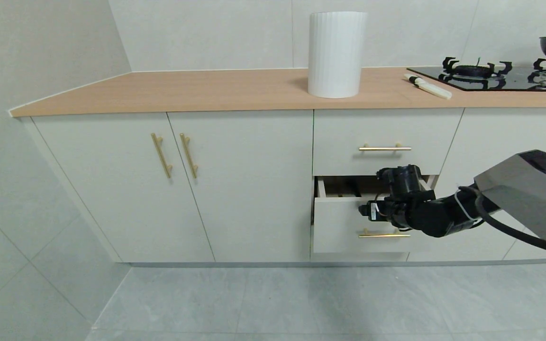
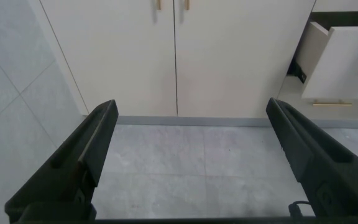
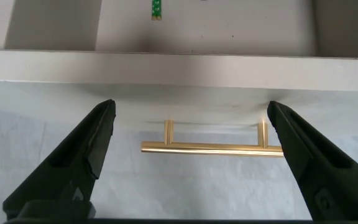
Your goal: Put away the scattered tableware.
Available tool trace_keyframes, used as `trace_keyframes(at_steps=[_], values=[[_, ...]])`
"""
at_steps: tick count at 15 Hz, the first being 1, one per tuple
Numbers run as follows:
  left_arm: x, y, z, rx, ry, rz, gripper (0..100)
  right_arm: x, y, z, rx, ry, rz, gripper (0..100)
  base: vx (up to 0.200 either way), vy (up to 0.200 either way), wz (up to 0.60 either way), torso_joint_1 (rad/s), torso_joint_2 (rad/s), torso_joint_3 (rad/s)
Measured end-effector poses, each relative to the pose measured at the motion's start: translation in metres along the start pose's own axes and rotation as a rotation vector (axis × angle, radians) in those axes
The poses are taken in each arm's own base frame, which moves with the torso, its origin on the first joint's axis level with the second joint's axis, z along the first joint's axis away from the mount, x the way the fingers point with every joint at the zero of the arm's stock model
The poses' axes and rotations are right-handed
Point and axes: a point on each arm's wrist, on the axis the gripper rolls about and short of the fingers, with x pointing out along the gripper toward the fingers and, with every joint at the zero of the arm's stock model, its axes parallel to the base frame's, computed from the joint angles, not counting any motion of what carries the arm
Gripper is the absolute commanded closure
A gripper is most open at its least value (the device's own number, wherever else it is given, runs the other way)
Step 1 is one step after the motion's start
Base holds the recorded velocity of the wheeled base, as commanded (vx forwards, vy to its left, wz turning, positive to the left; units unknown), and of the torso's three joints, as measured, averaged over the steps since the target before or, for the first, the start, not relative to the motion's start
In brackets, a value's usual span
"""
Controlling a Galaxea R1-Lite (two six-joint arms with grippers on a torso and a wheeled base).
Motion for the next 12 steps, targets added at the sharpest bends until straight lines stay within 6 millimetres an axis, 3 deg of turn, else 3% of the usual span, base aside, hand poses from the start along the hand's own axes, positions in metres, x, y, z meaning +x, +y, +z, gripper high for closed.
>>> trace_keyframes(at_steps=[12], values=[[0.0,0.0,0.0,0.0,0.0,0.0,0,0.047,-0.025,0.012,0.071,-0.137,-0.044,0,0.0,0.0,0.0,0.0,0.0,0.0]])
